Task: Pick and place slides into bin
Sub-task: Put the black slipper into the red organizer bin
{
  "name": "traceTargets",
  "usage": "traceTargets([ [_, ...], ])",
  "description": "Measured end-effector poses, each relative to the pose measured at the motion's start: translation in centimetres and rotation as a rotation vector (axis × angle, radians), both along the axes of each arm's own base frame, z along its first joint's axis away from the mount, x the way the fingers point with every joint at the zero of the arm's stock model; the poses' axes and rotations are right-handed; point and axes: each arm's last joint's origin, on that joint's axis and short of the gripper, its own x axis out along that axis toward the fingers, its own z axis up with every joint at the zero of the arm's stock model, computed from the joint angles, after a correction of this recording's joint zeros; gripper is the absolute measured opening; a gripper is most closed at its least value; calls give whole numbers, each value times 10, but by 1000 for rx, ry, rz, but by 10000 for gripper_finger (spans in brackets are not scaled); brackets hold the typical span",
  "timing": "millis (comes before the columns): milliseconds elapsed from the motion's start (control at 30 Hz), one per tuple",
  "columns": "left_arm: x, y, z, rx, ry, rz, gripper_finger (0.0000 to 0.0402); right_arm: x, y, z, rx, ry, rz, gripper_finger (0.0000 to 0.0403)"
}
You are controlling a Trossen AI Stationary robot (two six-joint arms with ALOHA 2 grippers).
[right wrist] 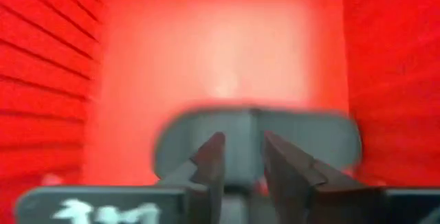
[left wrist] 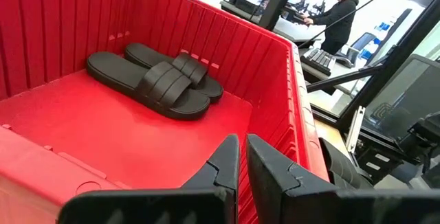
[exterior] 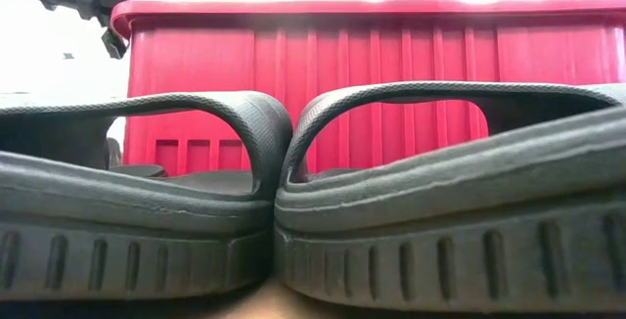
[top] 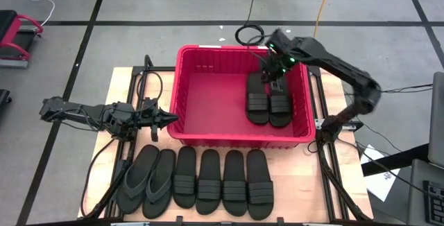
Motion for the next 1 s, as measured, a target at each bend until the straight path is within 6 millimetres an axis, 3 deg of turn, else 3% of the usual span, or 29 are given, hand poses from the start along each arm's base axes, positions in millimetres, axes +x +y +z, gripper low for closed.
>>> traceTargets([
  [167, 0, 0, 0, -2, -1, 0, 26, -9, 62, 56, -92, -321, 47, 8],
  [267, 0, 0, 1, 1, -9, -1, 26, -18, 93, 82, -84, -500, 80, 9],
  [400, 0, 0, 1, 52, -8, -9, 26, -33, 124, 102, -43, -630, 164, 1],
  [533, 1, 0, 3, 97, -24, -16, 26, -38, 147, 106, 12, -650, 172, 1],
  [833, -5, -4, 21, 161, -197, -100, 26, -27, 197, 104, 16, -658, 179, 0],
  [1000, -17, -4, 31, 218, -284, -124, 26, -28, 211, 89, 50, -648, 101, 0],
])
